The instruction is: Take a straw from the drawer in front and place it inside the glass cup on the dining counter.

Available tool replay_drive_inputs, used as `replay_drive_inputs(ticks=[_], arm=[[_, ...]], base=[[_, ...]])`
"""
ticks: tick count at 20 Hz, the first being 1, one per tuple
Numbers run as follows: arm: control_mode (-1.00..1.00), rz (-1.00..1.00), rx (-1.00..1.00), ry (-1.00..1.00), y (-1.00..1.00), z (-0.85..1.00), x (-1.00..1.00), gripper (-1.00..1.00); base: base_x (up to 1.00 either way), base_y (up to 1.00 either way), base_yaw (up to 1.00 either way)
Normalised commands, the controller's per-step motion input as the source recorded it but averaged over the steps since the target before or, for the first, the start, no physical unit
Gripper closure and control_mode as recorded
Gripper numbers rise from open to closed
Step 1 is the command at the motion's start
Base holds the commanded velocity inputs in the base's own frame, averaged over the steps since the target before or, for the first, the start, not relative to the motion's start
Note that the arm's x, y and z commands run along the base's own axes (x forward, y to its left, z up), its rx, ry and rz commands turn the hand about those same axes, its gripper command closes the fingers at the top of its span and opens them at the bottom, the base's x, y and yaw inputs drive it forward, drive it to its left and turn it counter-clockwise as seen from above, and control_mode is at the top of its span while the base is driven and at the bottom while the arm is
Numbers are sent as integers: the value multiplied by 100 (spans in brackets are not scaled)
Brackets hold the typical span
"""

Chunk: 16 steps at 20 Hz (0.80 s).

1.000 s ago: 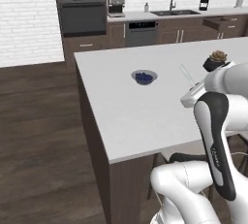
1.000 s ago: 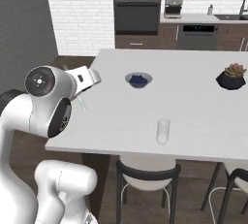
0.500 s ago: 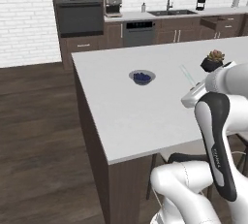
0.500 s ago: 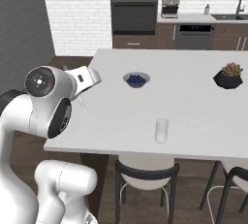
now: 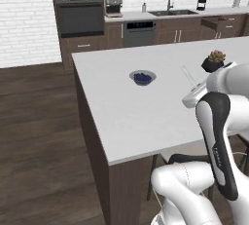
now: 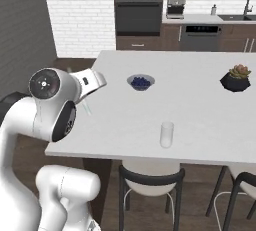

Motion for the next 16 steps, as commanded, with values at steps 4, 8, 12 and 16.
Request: replay_drive_inputs(ticks=[4, 8, 12, 16], arm=[[-100, 0, 5, 6, -71, -23, 41, 100], [-100, 0, 10, 1, -86, -27, 47, 100], [-100, 0, 14, 0, -75, -31, 45, 100], [-100, 9, 20, -2, -76, -35, 46, 100]], base=[[0, 0, 0], [0, 0, 0], [0, 0, 0], [0, 0, 0]])
